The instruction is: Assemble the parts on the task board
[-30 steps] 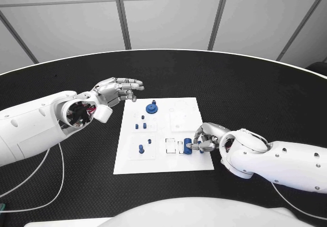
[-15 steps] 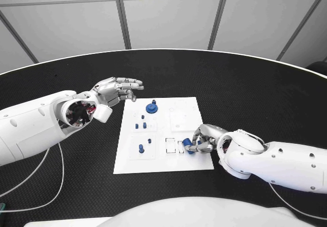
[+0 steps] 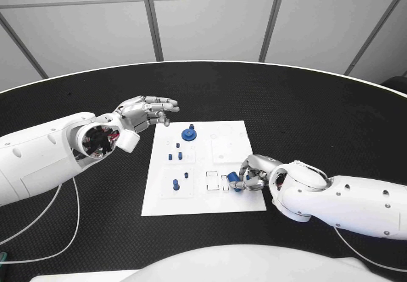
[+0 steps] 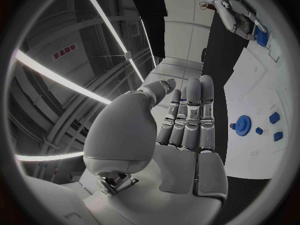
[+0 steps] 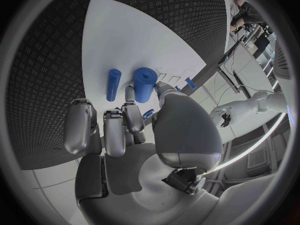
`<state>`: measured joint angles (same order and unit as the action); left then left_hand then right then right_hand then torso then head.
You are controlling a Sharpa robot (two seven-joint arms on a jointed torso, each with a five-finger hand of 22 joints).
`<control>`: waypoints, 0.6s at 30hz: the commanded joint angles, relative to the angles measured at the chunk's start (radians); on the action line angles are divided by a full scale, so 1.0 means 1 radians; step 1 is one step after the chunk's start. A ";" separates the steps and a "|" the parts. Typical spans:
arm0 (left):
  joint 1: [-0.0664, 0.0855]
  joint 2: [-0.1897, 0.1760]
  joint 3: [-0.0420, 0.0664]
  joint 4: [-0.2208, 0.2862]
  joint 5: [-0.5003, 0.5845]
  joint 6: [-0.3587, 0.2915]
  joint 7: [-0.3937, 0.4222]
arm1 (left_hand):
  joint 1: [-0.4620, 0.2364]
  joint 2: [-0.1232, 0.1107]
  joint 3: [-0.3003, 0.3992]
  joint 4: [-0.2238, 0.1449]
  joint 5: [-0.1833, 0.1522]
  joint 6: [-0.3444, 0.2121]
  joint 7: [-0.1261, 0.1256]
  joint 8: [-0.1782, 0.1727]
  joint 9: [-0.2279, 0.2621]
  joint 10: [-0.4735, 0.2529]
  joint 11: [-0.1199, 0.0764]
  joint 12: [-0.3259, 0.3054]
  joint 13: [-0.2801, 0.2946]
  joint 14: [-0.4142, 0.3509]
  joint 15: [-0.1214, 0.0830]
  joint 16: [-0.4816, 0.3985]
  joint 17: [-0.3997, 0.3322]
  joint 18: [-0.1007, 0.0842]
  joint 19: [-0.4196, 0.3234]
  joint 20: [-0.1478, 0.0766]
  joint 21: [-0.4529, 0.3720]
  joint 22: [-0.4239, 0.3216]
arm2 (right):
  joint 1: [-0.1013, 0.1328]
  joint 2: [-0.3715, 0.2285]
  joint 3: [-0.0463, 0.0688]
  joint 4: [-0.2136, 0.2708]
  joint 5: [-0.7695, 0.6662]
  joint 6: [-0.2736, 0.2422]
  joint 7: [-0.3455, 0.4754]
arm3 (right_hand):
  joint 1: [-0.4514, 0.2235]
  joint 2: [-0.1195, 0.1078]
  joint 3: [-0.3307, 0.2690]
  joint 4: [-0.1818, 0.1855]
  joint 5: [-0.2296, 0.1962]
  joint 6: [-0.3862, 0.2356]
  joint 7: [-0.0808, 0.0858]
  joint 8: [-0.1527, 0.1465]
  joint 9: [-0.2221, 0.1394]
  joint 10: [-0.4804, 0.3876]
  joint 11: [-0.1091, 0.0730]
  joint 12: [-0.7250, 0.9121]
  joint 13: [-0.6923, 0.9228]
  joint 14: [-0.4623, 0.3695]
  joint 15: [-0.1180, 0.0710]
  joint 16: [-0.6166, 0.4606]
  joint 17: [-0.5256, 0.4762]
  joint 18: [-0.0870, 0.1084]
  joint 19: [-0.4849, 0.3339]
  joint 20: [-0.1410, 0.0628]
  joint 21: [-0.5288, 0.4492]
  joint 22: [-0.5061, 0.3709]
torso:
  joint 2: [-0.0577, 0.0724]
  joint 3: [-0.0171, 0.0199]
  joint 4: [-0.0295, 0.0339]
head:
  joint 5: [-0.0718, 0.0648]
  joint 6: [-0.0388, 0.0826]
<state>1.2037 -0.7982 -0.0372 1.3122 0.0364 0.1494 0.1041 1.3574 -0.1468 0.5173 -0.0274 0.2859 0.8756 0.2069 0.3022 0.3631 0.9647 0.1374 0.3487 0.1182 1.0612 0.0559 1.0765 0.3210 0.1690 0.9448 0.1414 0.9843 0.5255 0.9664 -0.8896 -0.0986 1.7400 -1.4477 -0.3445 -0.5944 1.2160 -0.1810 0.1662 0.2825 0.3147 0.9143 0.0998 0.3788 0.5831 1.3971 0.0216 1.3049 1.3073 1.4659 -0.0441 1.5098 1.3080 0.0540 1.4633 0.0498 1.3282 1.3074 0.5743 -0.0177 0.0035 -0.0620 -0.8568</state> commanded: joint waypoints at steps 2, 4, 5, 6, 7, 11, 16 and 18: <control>0.000 0.001 0.000 0.000 0.000 0.000 0.000 | 0.002 0.003 -0.006 0.004 0.003 0.000 0.000 0.005 0.002 -0.009 0.001 0.006 -0.002 -0.005 -0.001 -0.007 -0.002 0.016 -0.008 0.001 -0.006 -0.002 | 0.000 0.003 0.000 -0.004 -0.009 0.013 -0.002 | 0.046 -0.007 0.005 -0.011 -0.030 -0.013 0.003 0.008 0.002 -0.003 0.001 -0.006 0.046 0.084 -0.007 0.008 0.156 -0.008 0.066 -0.003 0.007 0.167 | 0.000 0.0001 0.0003 | 0.001 -0.002; 0.000 0.001 0.000 0.000 0.000 0.000 0.000 | 0.002 0.003 -0.006 0.004 0.003 0.000 0.000 0.005 0.002 -0.009 0.001 0.006 -0.002 -0.005 -0.001 -0.007 -0.002 0.016 -0.008 0.001 -0.006 -0.002 | 0.000 0.006 0.000 -0.007 -0.011 0.019 -0.002 | 0.061 -0.010 0.007 -0.014 -0.034 -0.016 0.004 0.008 0.003 -0.003 0.001 -0.006 0.047 0.084 -0.006 0.008 0.158 -0.008 0.066 -0.002 0.007 0.168 | 0.000 0.0000 0.0001 | 0.001 -0.002; 0.000 0.001 0.000 -0.001 0.000 0.000 0.000 | 0.002 0.003 -0.006 0.004 0.003 0.000 0.000 0.005 0.002 -0.009 0.001 0.006 -0.002 -0.005 -0.001 -0.007 -0.002 0.016 -0.008 0.001 -0.006 -0.002 | 0.000 0.007 0.000 -0.008 -0.012 0.022 -0.002 | 0.065 -0.010 0.008 -0.014 -0.034 -0.017 0.004 0.008 0.003 -0.004 0.002 -0.008 0.046 0.084 -0.006 0.009 0.158 -0.008 0.066 -0.002 0.009 0.168 | 0.000 0.0002 0.0000 | 0.001 -0.002; 0.000 0.001 0.000 -0.001 0.000 0.000 0.000 | 0.002 0.003 -0.006 0.004 0.003 0.000 0.000 0.005 0.002 -0.009 0.001 0.006 -0.002 -0.005 -0.001 -0.007 -0.002 0.016 -0.008 0.001 -0.006 -0.002 | 0.000 0.008 0.000 -0.009 -0.012 0.024 -0.003 | 0.066 -0.011 0.008 -0.015 -0.034 -0.017 0.004 0.008 0.003 -0.005 0.002 -0.008 0.046 0.084 -0.006 0.009 0.159 -0.008 0.066 -0.002 0.009 0.169 | 0.000 0.0003 -0.0001 | 0.001 -0.002; 0.000 0.002 0.000 -0.001 0.000 0.000 0.000 | 0.002 0.003 -0.006 0.004 0.003 0.000 0.000 0.005 0.002 -0.009 0.001 0.006 -0.002 -0.005 -0.001 -0.007 -0.002 0.016 -0.008 0.001 -0.006 -0.002 | 0.000 0.008 0.000 -0.010 -0.013 0.024 -0.003 | 0.066 -0.011 0.008 -0.015 -0.034 -0.017 0.004 0.008 0.003 -0.005 0.002 -0.008 0.046 0.084 -0.006 0.009 0.159 -0.008 0.066 -0.002 0.009 0.169 | 0.000 0.0001 -0.0001 | 0.001 -0.002; 0.000 0.002 0.000 -0.001 0.000 0.000 0.000 | 0.002 0.003 -0.006 0.004 0.003 0.000 0.000 0.005 0.002 -0.009 0.001 0.006 -0.002 -0.005 -0.001 -0.007 -0.002 0.016 -0.008 0.001 -0.006 -0.002 | 0.000 0.007 0.000 -0.008 -0.014 0.009 -0.003 | 0.075 -0.006 0.015 -0.007 -0.008 -0.013 0.004 0.012 0.004 0.002 0.002 0.001 0.055 0.084 -0.006 0.010 0.161 -0.009 0.067 -0.002 0.013 0.171 | 0.000 0.0002 -0.0001 | 0.001 -0.002; 0.000 0.002 0.000 -0.001 0.000 -0.001 0.000 | 0.001 0.003 -0.006 0.005 0.003 0.000 0.000 0.006 0.002 -0.009 0.001 0.006 -0.002 -0.005 0.000 -0.007 -0.002 0.016 -0.008 0.001 -0.007 -0.002 | 0.000 -0.004 0.000 0.011 -0.014 -0.029 -0.003 | 0.088 -0.004 0.031 0.000 0.047 -0.001 -0.001 0.020 0.006 0.014 -0.003 0.017 0.068 0.085 -0.009 0.012 0.164 -0.010 0.069 -0.003 0.019 0.174 | 0.001 0.0015 0.0005 | 0.000 -0.001; 0.000 0.002 0.000 -0.002 0.000 -0.001 0.000 | 0.001 0.003 -0.006 0.005 0.003 0.000 0.000 0.006 0.002 -0.009 0.001 0.006 -0.002 -0.005 0.000 -0.007 -0.002 0.016 -0.008 0.001 -0.007 -0.002 | 0.000 -0.012 0.000 0.024 -0.014 -0.045 -0.003 | 0.086 -0.005 0.039 0.004 0.077 0.009 -0.005 0.025 0.007 0.025 -0.006 0.033 0.081 0.086 -0.012 0.014 0.168 -0.011 0.070 -0.006 0.026 0.177 | 0.000 0.0016 -0.0003 | 0.000 -0.001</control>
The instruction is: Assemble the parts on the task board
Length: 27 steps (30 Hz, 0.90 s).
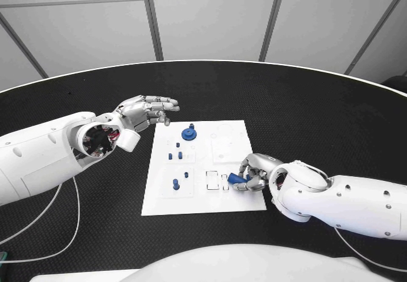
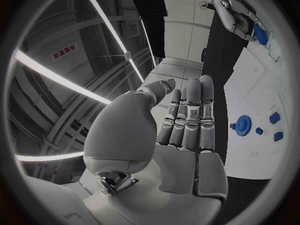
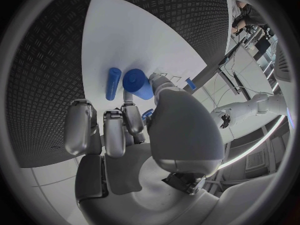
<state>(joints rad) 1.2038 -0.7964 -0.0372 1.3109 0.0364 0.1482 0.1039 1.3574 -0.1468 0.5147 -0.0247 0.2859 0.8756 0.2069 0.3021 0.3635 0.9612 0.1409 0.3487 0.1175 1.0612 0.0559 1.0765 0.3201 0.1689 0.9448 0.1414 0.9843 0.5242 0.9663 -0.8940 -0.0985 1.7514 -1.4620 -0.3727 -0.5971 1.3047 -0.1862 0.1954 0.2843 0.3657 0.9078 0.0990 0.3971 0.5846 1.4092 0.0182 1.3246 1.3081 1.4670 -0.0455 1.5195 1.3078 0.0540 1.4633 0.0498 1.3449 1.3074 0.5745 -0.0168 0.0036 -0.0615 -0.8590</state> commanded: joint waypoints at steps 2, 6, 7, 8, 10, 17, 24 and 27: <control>0.000 0.001 0.000 -0.001 0.000 0.000 0.000 | 0.001 0.004 -0.003 0.003 0.003 0.000 0.000 0.006 0.001 -0.006 -0.002 0.006 -0.001 -0.005 0.000 -0.007 -0.001 0.016 -0.008 0.001 -0.007 -0.001 | 0.000 -0.015 0.000 0.023 0.002 -0.028 0.001 | -0.007 0.001 0.016 0.004 0.046 0.023 -0.007 0.010 0.006 0.019 -0.006 0.020 0.086 0.085 -0.013 0.005 0.170 -0.012 0.071 -0.007 0.012 0.179 | 0.000 0.0007 -0.0009 | -0.001 0.001; 0.000 0.004 0.000 -0.003 0.000 0.001 0.000 | 0.000 0.005 -0.003 0.004 0.003 0.000 0.000 0.006 0.001 -0.006 -0.002 0.007 -0.001 -0.005 0.000 -0.006 -0.001 0.016 -0.008 0.002 -0.007 -0.001 | 0.000 -0.027 0.001 0.047 0.033 -0.053 0.003 | -0.021 0.004 0.029 0.005 0.076 0.039 -0.014 0.016 0.006 0.035 -0.012 0.042 0.104 0.086 -0.018 0.007 0.173 -0.013 0.072 -0.011 0.016 0.182 | -0.001 -0.0001 -0.0014 | -0.001 0.004; 0.000 0.005 0.000 -0.004 0.000 0.002 0.000 | 0.000 0.005 -0.003 0.004 0.003 0.000 0.000 0.006 0.001 -0.006 -0.002 0.007 -0.001 -0.005 0.000 -0.006 -0.001 0.016 -0.008 0.002 -0.007 -0.001 | 0.000 -0.031 0.001 0.057 0.041 -0.063 0.004 | -0.022 0.004 0.031 0.005 0.079 0.040 -0.015 0.016 0.006 0.036 -0.013 0.042 0.104 0.086 -0.018 0.007 0.174 -0.013 0.072 -0.012 0.017 0.182 | -0.001 0.0002 -0.0008 | -0.002 0.004; 0.000 0.005 0.000 -0.004 0.000 0.002 0.000 | 0.000 0.005 -0.003 0.004 0.003 0.000 0.000 0.006 0.001 -0.006 -0.002 0.007 -0.001 -0.005 0.000 -0.006 -0.001 0.016 -0.008 0.002 -0.007 -0.001 | 0.000 -0.032 0.001 0.059 0.042 -0.066 0.004 | -0.024 0.005 0.032 0.005 0.080 0.042 -0.016 0.016 0.006 0.036 -0.013 0.043 0.105 0.086 -0.019 0.007 0.174 -0.013 0.072 -0.012 0.018 0.182 | -0.001 0.0002 -0.0008 | -0.002 0.004; 0.000 0.007 0.000 -0.005 0.000 0.003 0.000 | 0.000 0.005 -0.003 0.004 0.003 0.000 0.000 0.006 0.001 -0.006 -0.002 0.007 -0.001 -0.005 0.000 -0.006 -0.001 0.016 -0.008 0.002 -0.007 -0.001 | 0.000 -0.035 0.002 0.072 0.048 -0.080 0.005 | -0.026 0.006 0.034 0.005 0.083 0.044 -0.016 0.017 0.006 0.038 -0.014 0.045 0.107 0.086 -0.019 0.008 0.175 -0.013 0.073 -0.013 0.020 0.183 | -0.001 0.0001 -0.0006 | -0.003 0.006; 0.000 0.011 0.000 -0.008 0.000 0.005 0.000 | 0.000 0.005 -0.003 0.004 0.003 0.000 0.000 0.006 0.001 -0.006 -0.002 0.007 -0.001 -0.005 0.000 -0.006 -0.001 0.016 -0.008 0.002 -0.007 -0.001 | 0.001 -0.032 0.005 0.092 0.057 -0.099 0.010 | -0.040 0.007 0.038 0.007 0.082 0.052 -0.020 0.020 0.007 0.043 -0.016 0.050 0.111 0.087 -0.022 0.009 0.178 -0.014 0.074 -0.015 0.026 0.186 | 0.000 -0.0030 0.0001 | -0.003 0.011; 0.000 0.014 0.000 -0.009 0.000 0.008 0.000 | 0.000 0.005 -0.003 0.004 0.003 0.000 0.000 0.006 0.001 -0.006 -0.002 0.007 -0.001 -0.005 0.000 -0.006 -0.001 0.016 -0.008 0.002 -0.007 -0.001 | 0.001 0.014 0.007 0.062 0.058 -0.099 0.017 | -0.070 0.014 0.044 0.008 0.081 0.062 -0.024 0.023 0.007 0.047 -0.020 0.053 0.114 0.088 -0.025 0.011 0.181 -0.015 0.075 -0.018 0.029 0.188 | 0.001 -0.0026 0.0042 | -0.003 0.014; 0.000 0.014 0.000 -0.007 0.000 0.008 -0.001 | 0.000 0.005 -0.003 0.004 0.003 0.000 0.000 0.006 0.001 -0.006 -0.002 0.007 -0.001 -0.005 0.000 -0.006 -0.001 0.016 -0.008 0.002 -0.007 -0.001 | 0.001 0.037 0.007 0.047 0.059 -0.097 0.020 | -0.083 0.016 0.045 0.008 0.080 0.065 -0.025 0.024 0.007 0.048 -0.021 0.053 0.115 0.088 -0.026 0.011 0.181 -0.015 0.075 -0.019 0.030 0.189 | 0.002 -0.0025 0.0041 | -0.001 0.017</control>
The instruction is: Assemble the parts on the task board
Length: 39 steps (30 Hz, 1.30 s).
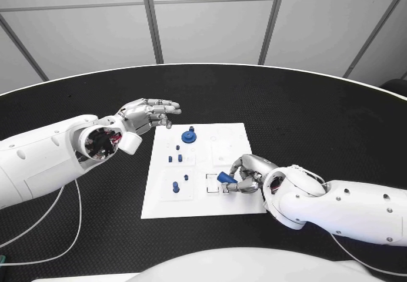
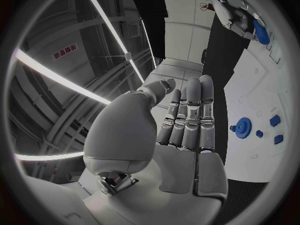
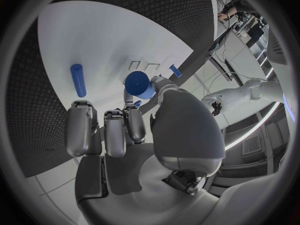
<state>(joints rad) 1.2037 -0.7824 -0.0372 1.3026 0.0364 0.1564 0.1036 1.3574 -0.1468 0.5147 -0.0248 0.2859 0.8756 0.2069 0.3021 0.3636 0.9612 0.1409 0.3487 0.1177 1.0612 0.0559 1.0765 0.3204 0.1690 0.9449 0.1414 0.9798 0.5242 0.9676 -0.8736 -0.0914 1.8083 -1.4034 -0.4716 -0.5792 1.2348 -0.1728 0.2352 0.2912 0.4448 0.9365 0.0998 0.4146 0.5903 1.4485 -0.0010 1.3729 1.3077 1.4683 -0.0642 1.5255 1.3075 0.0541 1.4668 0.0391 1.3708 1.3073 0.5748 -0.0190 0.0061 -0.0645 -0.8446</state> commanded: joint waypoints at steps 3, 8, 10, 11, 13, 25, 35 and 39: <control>0.000 -0.001 0.000 0.002 0.000 0.000 0.000 | 0.000 0.005 -0.003 0.004 0.003 0.000 0.000 0.006 0.001 -0.006 -0.002 0.007 -0.002 -0.005 0.000 -0.006 -0.001 0.016 -0.008 0.002 -0.003 -0.001 | 0.000 0.036 0.001 -0.026 0.000 0.007 0.005 | -0.055 0.012 0.004 0.002 -0.001 0.043 -0.028 0.010 0.002 0.011 -0.004 0.006 0.117 0.086 -0.008 0.005 0.182 -0.016 0.072 -0.010 0.006 0.190 | 0.002 0.0006 0.0003 | 0.005 0.003; 0.000 -0.001 0.000 0.003 0.000 -0.001 -0.001 | 0.000 0.005 -0.003 0.004 0.003 0.000 0.000 0.006 0.001 -0.006 -0.002 0.007 -0.002 -0.005 0.000 -0.006 -0.001 0.016 -0.008 0.002 -0.003 -0.001 | 0.001 0.064 0.001 -0.053 0.000 0.023 0.006 | -0.111 0.028 -0.001 0.001 -0.006 0.058 -0.035 0.020 0.007 0.016 -0.009 0.010 0.121 0.087 -0.012 0.007 0.186 -0.017 0.074 -0.013 0.014 0.194 | 0.002 0.0017 -0.0004 | 0.009 0.003; 0.000 -0.001 0.000 0.004 0.000 -0.001 -0.001 | 0.000 0.005 -0.003 0.004 0.003 0.000 0.000 0.006 0.001 -0.006 -0.002 0.007 -0.002 -0.005 0.000 -0.006 -0.001 0.016 -0.008 0.002 -0.003 -0.001 | 0.002 0.073 0.002 -0.064 0.000 0.030 0.006 | -0.112 0.028 0.000 0.001 -0.006 0.061 -0.036 0.022 0.007 0.017 -0.010 0.010 0.121 0.087 -0.013 0.007 0.186 -0.017 0.073 -0.013 0.012 0.193 | 0.002 0.0016 0.0002 | 0.011 0.002; 0.000 -0.002 0.000 0.004 0.000 -0.001 -0.001 | 0.000 0.005 -0.003 0.004 0.003 0.000 0.000 0.006 0.001 -0.006 -0.002 0.007 -0.002 -0.005 0.000 -0.006 -0.001 0.016 -0.008 0.002 -0.003 -0.001 | 0.002 0.078 0.002 -0.070 0.000 0.034 0.006 | -0.113 0.029 0.000 0.001 -0.007 0.062 -0.037 0.024 0.008 0.017 -0.011 0.010 0.121 0.087 -0.014 0.007 0.185 -0.017 0.073 -0.014 0.013 0.193 | 0.002 0.0019 0.0004 | 0.011 0.002; 0.000 -0.002 0.000 0.005 0.000 -0.002 -0.001 | 0.000 0.005 -0.003 0.004 0.003 0.000 0.000 0.006 0.001 -0.006 -0.002 0.007 -0.002 -0.005 0.000 -0.006 -0.001 0.016 -0.008 0.002 -0.003 -0.001 | 0.002 0.084 0.002 -0.079 0.000 0.037 0.005 | -0.118 0.029 -0.001 0.001 -0.012 0.065 -0.038 0.026 0.010 0.017 -0.012 0.010 0.122 0.087 -0.015 0.007 0.185 -0.017 0.074 -0.015 0.014 0.194 | 0.003 0.0020 0.0012 | 0.012 0.001; 0.001 -0.006 0.000 0.010 0.000 -0.005 -0.001 | 0.000 0.005 -0.003 0.004 0.003 0.000 0.000 0.006 0.001 -0.006 -0.002 0.007 -0.002 -0.005 0.000 -0.006 -0.001 0.016 -0.008 0.002 -0.003 -0.001 | 0.003 0.103 0.002 -0.102 0.000 0.064 -0.004 | -0.158 0.031 -0.009 0.002 -0.048 0.073 -0.045 0.043 0.019 0.024 -0.018 0.017 0.129 0.088 -0.021 0.008 0.188 -0.018 0.075 -0.021 0.018 0.197 | 0.002 0.0030 -0.0008 | 0.019 -0.002; 0.001 -0.008 0.000 0.011 0.000 -0.004 -0.002 | 0.000 0.005 -0.003 0.004 0.003 0.000 0.000 0.006 0.001 -0.006 -0.002 0.007 -0.002 -0.005 0.000 -0.006 -0.001 0.016 -0.008 0.002 -0.003 -0.001 | 0.004 0.108 0.002 -0.103 0.000 0.070 -0.008 | -0.210 0.031 -0.033 0.002 -0.062 0.073 -0.049 0.056 0.027 0.027 -0.021 0.018 0.132 0.088 -0.024 0.009 0.188 -0.019 0.075 -0.024 0.021 0.199 | 0.003 0.0028 -0.0007 | 0.022 -0.003; 0.001 -0.008 0.000 0.011 0.000 -0.003 -0.003 | 0.000 0.005 -0.003 0.004 0.003 0.000 0.000 0.006 0.001 -0.006 -0.002 0.007 -0.002 -0.005 0.000 -0.006 -0.001 0.016 -0.008 0.002 -0.003 -0.001 | 0.004 0.108 0.002 -0.105 0.000 0.057 -0.010 | -0.239 0.039 -0.056 0.002 -0.131 0.070 -0.051 0.067 0.033 0.028 -0.023 0.017 0.134 0.088 -0.025 0.009 0.189 -0.019 0.075 -0.025 0.020 0.200 | 0.002 0.0029 -0.0017 | 0.024 -0.002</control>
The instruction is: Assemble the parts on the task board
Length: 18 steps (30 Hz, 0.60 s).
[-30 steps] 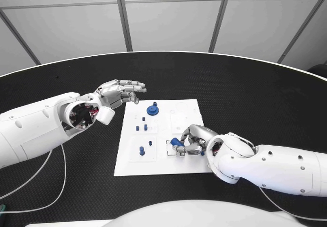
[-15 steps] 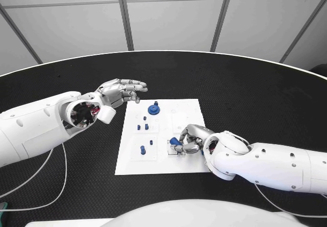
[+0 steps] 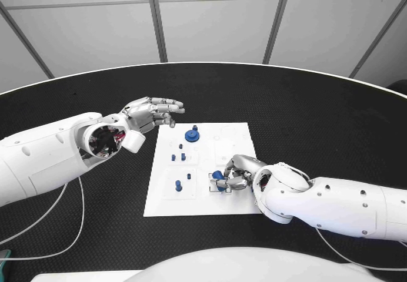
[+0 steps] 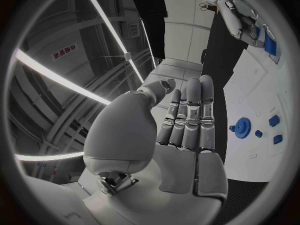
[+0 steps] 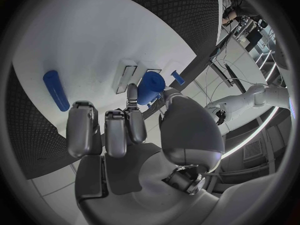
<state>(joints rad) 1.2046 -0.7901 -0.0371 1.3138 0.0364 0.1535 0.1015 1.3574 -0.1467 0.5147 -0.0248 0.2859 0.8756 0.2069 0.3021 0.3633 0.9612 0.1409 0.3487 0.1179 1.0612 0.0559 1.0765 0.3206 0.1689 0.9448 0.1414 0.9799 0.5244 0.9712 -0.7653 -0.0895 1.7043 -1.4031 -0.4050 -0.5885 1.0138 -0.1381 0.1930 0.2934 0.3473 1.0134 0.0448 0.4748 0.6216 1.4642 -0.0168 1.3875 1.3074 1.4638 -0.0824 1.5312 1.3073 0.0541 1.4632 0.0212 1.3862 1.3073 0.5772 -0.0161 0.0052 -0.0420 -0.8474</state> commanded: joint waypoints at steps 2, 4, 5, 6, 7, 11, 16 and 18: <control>0.000 -0.001 0.000 0.001 0.000 0.001 -0.001 | 0.000 0.005 -0.003 0.004 0.003 0.000 0.000 0.006 0.001 -0.006 -0.002 0.007 -0.002 -0.005 0.000 -0.006 -0.002 0.016 -0.008 0.002 -0.003 -0.001 | 0.000 0.000 0.000 -0.002 0.000 -0.016 0.001 | -0.023 0.005 -0.023 0.000 -0.054 -0.011 0.004 0.009 0.003 0.010 -0.007 -0.002 0.132 0.092 -0.007 0.001 0.185 -0.018 0.077 -0.008 -0.002 0.198 | 0.000 0.0000 -0.0007 | 0.003 0.000; 0.000 -0.001 0.000 0.001 0.000 0.001 -0.002 | 0.000 0.005 -0.003 0.004 0.003 0.000 0.000 0.006 0.001 -0.006 -0.002 0.007 -0.002 -0.005 0.000 -0.006 -0.002 0.016 -0.008 0.002 -0.003 -0.001 | 0.000 0.000 0.000 -0.001 0.000 -0.019 0.001 | -0.028 0.008 -0.033 0.000 -0.077 -0.014 0.005 0.012 0.005 0.008 -0.007 -0.004 0.131 0.091 -0.007 0.000 0.184 -0.017 0.077 -0.007 -0.004 0.198 | 0.000 0.0001 -0.0005 | 0.003 0.000; 0.000 -0.002 0.000 0.001 0.000 0.001 -0.003 | 0.000 0.005 -0.003 0.004 0.003 0.000 0.000 0.006 0.001 -0.006 -0.002 0.007 -0.002 -0.005 0.000 -0.006 -0.002 0.016 -0.008 0.002 -0.003 -0.001 | 0.000 0.000 0.000 -0.001 0.000 -0.020 0.002 | -0.030 0.010 -0.037 0.000 -0.084 -0.015 0.005 0.013 0.006 0.008 -0.006 -0.005 0.131 0.091 -0.006 0.000 0.184 -0.017 0.077 -0.007 -0.005 0.198 | 0.000 0.0000 0.0002 | 0.002 0.000; 0.000 -0.002 0.000 0.001 0.000 0.001 -0.003 | 0.000 0.005 -0.003 0.004 0.003 0.000 0.000 0.006 0.001 -0.006 -0.002 0.007 -0.002 -0.005 0.000 -0.006 -0.002 0.016 -0.008 0.002 -0.003 -0.001 | 0.000 0.000 0.000 -0.001 0.000 -0.020 0.002 | -0.031 0.011 -0.039 0.001 -0.086 -0.015 0.005 0.013 0.006 0.008 -0.006 -0.005 0.131 0.091 -0.006 0.000 0.184 -0.017 0.077 -0.007 -0.006 0.197 | 0.000 -0.0003 0.0005 | 0.002 -0.001; 0.000 -0.002 0.000 0.002 0.000 0.001 -0.003 | 0.000 0.005 -0.003 0.004 0.003 0.000 0.000 0.006 0.001 -0.006 -0.002 0.007 -0.002 -0.005 0.000 -0.006 -0.002 0.016 -0.008 0.002 -0.003 -0.001 | 0.000 0.001 0.000 0.000 0.000 -0.019 0.002 | -0.031 0.011 -0.040 0.001 -0.089 -0.016 0.005 0.014 0.007 0.008 -0.006 -0.005 0.131 0.091 -0.006 0.000 0.184 -0.017 0.077 -0.007 -0.004 0.198 | 0.000 -0.0004 0.0007 | 0.003 -0.001; 0.000 -0.003 0.000 0.002 0.000 0.001 -0.004 | 0.000 0.005 -0.003 0.004 0.003 0.000 0.000 0.006 0.001 -0.006 -0.002 0.007 -0.002 -0.005 0.000 -0.006 -0.002 0.016 -0.008 0.002 -0.003 -0.001 | 0.000 0.002 0.000 -0.001 0.000 -0.020 0.002 | -0.041 0.017 -0.058 0.001 -0.119 -0.018 0.005 0.018 0.009 0.006 -0.006 -0.009 0.129 0.091 -0.006 -0.001 0.181 -0.017 0.077 -0.007 -0.006 0.198 | 0.000 -0.0003 0.0003 | 0.005 -0.001; 0.000 -0.003 0.000 0.002 0.000 0.000 -0.004 | 0.000 0.005 -0.003 0.004 0.003 0.000 0.000 0.006 0.001 -0.006 -0.002 0.007 -0.002 -0.005 0.000 -0.006 -0.002 0.016 -0.008 0.002 -0.003 -0.001 | 0.000 0.003 0.000 -0.001 0.000 -0.021 0.004 | -0.057 0.029 -0.089 0.001 -0.171 -0.021 0.005 0.025 0.012 0.006 -0.006 -0.011 0.130 0.091 -0.006 -0.002 0.180 -0.017 0.076 -0.007 -0.008 0.198 | 0.000 0.0001 -0.0005 | 0.006 -0.002; 0.000 -0.003 0.000 0.002 0.000 0.000 -0.004 | 0.000 0.005 -0.003 0.004 0.003 0.000 0.000 0.006 0.001 -0.006 -0.002 0.007 -0.002 -0.005 0.000 -0.006 -0.002 0.016 -0.008 0.002 -0.003 -0.001 | 0.000 0.003 0.000 -0.001 0.000 -0.022 0.004 | -0.059 0.033 -0.097 0.001 -0.181 -0.021 0.005 0.026 0.012 0.007 -0.006 -0.010 0.131 0.091 -0.006 -0.002 0.181 -0.017 0.077 -0.007 -0.007 0.198 | 0.000 0.0003 -0.0007 | 0.006 -0.002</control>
<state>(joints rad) 1.2049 -0.7934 -0.0371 1.3156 0.0364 0.1537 0.0976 1.3574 -0.1468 0.5147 -0.0248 0.2859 0.8756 0.2069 0.3021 0.3632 0.9612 0.1409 0.3487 0.1171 1.0612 0.0559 1.0765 0.3206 0.1689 0.9448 0.1414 0.9799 0.5244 0.9712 -0.7622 -0.0894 1.7030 -1.4031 -0.4268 -0.5846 0.9616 -0.1072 0.1003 0.2932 0.1714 0.9983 0.0514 0.4959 0.6324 1.4662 -0.0188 1.3816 1.3081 1.4625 -0.0836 1.5311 1.3078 0.0540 1.4670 0.0175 1.3804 1.3073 0.5768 -0.0162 0.0051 -0.0362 -0.8491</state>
